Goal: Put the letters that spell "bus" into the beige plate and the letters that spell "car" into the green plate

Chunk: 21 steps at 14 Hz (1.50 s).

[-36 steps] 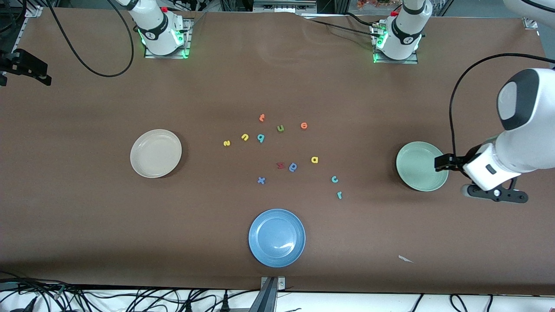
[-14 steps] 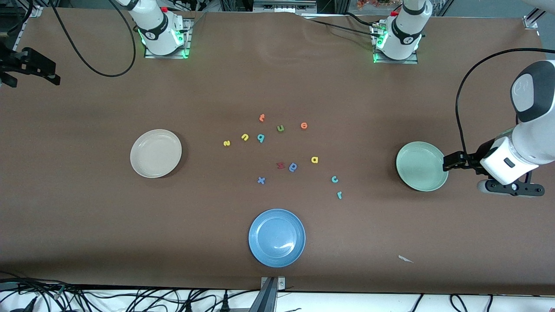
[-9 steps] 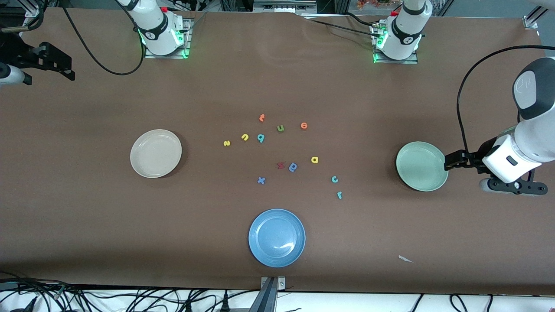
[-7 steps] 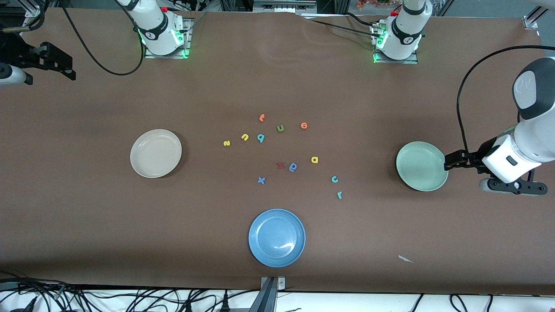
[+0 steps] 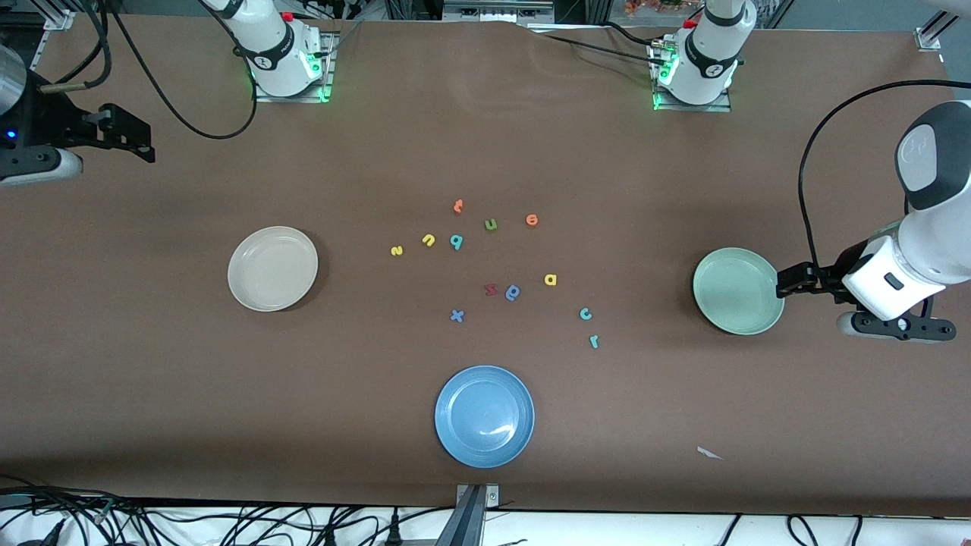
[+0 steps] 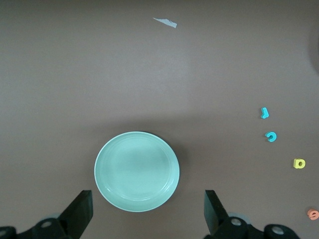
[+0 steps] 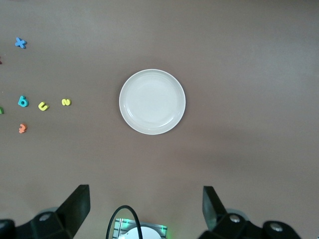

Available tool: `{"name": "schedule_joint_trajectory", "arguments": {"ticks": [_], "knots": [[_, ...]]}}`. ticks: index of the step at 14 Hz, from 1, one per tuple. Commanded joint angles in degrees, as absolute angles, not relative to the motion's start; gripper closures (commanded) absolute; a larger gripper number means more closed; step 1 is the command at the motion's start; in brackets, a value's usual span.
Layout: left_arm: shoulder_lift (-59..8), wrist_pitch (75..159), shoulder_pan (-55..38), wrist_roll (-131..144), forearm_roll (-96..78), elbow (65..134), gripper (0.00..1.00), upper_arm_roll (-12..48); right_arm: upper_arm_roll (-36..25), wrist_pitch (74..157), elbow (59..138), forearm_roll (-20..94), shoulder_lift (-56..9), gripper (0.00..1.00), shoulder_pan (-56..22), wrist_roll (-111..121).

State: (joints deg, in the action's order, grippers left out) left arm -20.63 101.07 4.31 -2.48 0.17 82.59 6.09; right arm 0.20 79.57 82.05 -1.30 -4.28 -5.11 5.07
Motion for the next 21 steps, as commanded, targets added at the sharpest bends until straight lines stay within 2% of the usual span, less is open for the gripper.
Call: {"name": "schedule_joint_trajectory", "arguments": {"ticks": [1, 21], "knots": [[-18.9, 101.87, 4.66, -2.02, -0.35, 84.29, 0.01, 6.24, 0.26, 79.19, 81.47, -0.09, -4.22, 0.0, -5.45, 5.71], [-19.07, 101.78, 3.96, -1.93, -0.26, 84.64, 0.01, 6.42, -0.09, 78.75, 81.65, 1.85, -4.04, 0.0, -5.36, 5.71]]}}
